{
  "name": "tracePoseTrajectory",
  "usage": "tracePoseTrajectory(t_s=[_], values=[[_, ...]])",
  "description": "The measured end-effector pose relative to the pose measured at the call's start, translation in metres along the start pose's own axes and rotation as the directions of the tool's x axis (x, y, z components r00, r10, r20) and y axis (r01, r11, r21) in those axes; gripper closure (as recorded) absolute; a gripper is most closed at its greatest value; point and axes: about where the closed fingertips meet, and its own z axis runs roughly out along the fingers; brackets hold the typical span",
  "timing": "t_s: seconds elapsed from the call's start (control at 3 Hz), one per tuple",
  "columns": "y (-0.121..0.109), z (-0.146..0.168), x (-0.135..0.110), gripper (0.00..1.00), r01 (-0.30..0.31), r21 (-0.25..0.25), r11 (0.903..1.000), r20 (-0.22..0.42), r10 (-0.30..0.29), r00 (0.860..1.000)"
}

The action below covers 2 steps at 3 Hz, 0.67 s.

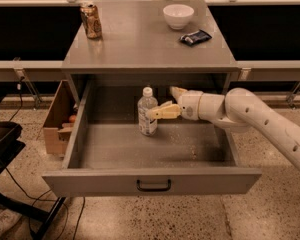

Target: Pick blue plastic bottle from top drawer and place on counter

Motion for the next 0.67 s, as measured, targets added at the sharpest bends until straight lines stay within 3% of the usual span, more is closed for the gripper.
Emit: tracePoseTrajectory(t_s=[0.67], values=[[0.000,0.027,0.023,0.00,0.049,-0.038,0.9981,0.086,-0.046,0.995]])
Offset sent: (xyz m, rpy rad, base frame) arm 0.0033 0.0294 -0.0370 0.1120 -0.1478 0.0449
